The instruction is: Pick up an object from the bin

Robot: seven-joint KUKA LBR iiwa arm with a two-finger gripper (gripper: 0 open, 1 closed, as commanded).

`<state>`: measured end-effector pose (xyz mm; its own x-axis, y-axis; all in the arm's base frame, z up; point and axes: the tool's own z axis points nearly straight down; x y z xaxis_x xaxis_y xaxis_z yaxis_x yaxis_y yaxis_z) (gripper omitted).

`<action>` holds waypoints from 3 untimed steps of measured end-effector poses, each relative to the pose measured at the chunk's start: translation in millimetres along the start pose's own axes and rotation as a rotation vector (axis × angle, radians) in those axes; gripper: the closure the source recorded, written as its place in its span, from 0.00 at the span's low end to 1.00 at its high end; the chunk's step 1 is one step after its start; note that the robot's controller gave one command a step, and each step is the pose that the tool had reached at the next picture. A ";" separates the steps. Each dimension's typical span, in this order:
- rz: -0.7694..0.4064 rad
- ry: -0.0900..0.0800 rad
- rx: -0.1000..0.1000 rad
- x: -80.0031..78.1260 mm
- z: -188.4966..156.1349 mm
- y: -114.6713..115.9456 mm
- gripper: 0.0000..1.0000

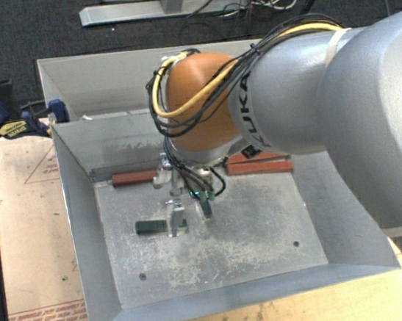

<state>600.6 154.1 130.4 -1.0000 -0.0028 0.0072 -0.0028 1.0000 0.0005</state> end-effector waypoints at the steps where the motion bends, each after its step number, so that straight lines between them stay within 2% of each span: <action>1: 0.003 -0.007 -0.001 -2.0 -4.7 -0.5 0.00; 2: -0.052 -0.028 -0.008 18.1 52.4 27.7 1.00; 3: -0.051 -0.028 -0.008 18.1 52.4 27.6 1.00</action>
Offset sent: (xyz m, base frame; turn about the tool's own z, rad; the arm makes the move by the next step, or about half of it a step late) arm -0.0250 0.0248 -0.0604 -0.0525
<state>582.1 181.6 78.2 -0.9983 -0.0536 -0.0209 -0.0538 0.9985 0.0080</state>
